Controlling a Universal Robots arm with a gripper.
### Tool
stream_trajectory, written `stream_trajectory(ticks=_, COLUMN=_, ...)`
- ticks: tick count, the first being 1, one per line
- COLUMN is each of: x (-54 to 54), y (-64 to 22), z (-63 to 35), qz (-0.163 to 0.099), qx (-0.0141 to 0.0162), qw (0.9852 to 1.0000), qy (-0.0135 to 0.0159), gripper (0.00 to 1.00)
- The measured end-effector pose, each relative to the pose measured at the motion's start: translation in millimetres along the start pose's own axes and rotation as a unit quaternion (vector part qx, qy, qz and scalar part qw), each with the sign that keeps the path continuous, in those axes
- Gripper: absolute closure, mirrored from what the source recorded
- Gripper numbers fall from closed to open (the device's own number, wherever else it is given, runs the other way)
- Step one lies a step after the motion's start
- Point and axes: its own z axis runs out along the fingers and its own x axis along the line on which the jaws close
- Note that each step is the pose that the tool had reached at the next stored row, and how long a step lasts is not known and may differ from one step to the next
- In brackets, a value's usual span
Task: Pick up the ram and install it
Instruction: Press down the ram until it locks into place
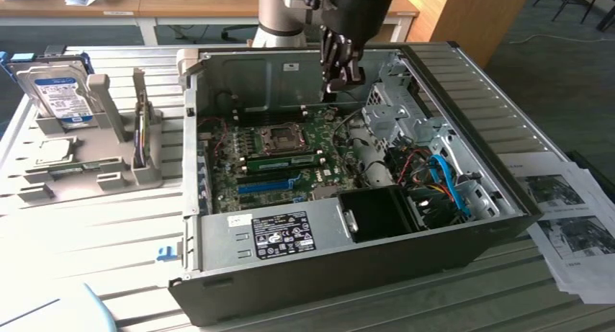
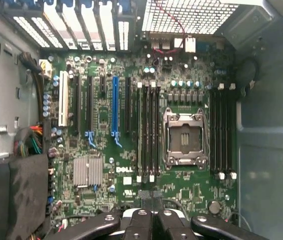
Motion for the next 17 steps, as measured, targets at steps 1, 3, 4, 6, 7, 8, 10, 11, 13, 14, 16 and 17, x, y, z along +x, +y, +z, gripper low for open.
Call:
stream_trajectory(ticks=1, x=-0.1, y=-2.2, z=-0.1, qz=0.000, qx=0.0000, qw=1.0000, qy=0.0000, gripper=0.91)
stream_trajectory(ticks=3, x=-0.1, y=-6.7, z=-0.4, qz=0.000, qx=0.0000, qw=1.0000, qy=-0.0001, gripper=0.91)
stream_trajectory(ticks=4, x=-0.2, y=-8.4, z=-0.4, qz=0.000, qx=0.0000, qw=1.0000, qy=-0.0002, gripper=0.91)
stream_trajectory(ticks=6, x=-0.2, y=-9.3, z=-0.4, qz=0.000, qx=0.0000, qw=1.0000, qy=-0.0003, gripper=0.91)
stream_trajectory(ticks=7, x=-0.2, y=-9.3, z=-0.5, qz=0.000, qx=0.0000, qw=1.0000, qy=-0.0003, gripper=0.91)
stream_trajectory(ticks=8, x=-0.2, y=-9.3, z=-0.5, qz=0.000, qx=0.0000, qw=1.0000, qy=-0.0002, gripper=0.91)
stream_trajectory(ticks=10, x=-0.2, y=-9.3, z=-0.5, qz=0.000, qx=0.0000, qw=1.0000, qy=-0.0002, gripper=0.91)
stream_trajectory(ticks=11, x=-0.2, y=-9.3, z=-0.5, qz=0.000, qx=0.0000, qw=1.0000, qy=-0.0003, gripper=0.91)
stream_trajectory(ticks=13, x=-0.1, y=-9.3, z=0.0, qz=0.000, qx=0.0000, qw=1.0000, qy=-0.0003, gripper=0.91)
stream_trajectory(ticks=14, x=0.0, y=-9.3, z=0.6, qz=0.000, qx=0.0000, qw=1.0000, qy=-0.0006, gripper=0.91)
stream_trajectory(ticks=16, x=0.1, y=-9.4, z=2.3, qz=0.000, qx=0.0000, qw=1.0000, qy=-0.0008, gripper=0.91)
stream_trajectory(ticks=17, x=0.1, y=-9.5, z=3.2, qz=0.000, qx=0.0000, qw=1.0000, qy=-0.0009, gripper=0.91)
